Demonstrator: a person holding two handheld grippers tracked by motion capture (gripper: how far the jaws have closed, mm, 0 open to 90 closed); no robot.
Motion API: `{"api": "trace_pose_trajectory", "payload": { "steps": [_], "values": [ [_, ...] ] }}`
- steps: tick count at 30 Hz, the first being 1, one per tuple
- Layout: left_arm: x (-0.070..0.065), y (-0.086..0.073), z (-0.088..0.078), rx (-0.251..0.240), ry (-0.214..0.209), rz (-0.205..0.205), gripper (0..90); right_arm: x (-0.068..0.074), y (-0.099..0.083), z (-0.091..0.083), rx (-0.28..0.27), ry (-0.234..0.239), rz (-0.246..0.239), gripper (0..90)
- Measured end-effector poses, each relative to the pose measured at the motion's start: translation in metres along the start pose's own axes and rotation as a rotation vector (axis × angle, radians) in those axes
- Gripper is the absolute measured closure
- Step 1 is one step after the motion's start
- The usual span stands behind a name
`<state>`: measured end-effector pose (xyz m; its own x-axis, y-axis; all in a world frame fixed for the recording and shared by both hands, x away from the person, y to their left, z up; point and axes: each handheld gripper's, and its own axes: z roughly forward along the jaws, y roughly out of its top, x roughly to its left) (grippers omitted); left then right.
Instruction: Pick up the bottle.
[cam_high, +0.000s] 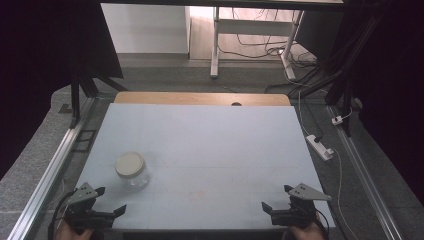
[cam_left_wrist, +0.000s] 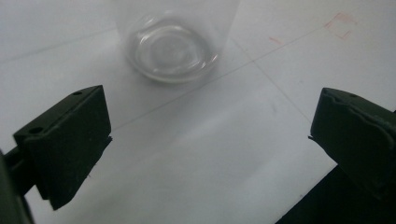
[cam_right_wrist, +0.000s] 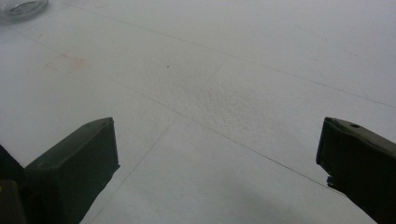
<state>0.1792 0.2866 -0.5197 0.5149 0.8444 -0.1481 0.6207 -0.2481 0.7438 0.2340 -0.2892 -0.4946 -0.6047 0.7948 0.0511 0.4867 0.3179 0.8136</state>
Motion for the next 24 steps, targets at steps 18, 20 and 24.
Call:
{"api": "trace_pose_trajectory", "payload": {
  "steps": [18, 20, 24],
  "values": [
    [0.003, 0.014, 0.009, -0.086, -0.014, 0.035, 0.0, 0.002, 0.000, 0.002, 0.014, 0.002, -0.018, 0.0],
    [0.003, 0.015, 0.010, -0.089, -0.012, 0.032, 0.0, 0.002, 0.001, 0.002, 0.016, 0.002, -0.019, 0.0],
    [0.004, 0.018, 0.014, -0.096, -0.002, 0.038, 0.0, 0.002, 0.001, 0.002, 0.017, 0.004, -0.020, 0.0]
  ]
}}
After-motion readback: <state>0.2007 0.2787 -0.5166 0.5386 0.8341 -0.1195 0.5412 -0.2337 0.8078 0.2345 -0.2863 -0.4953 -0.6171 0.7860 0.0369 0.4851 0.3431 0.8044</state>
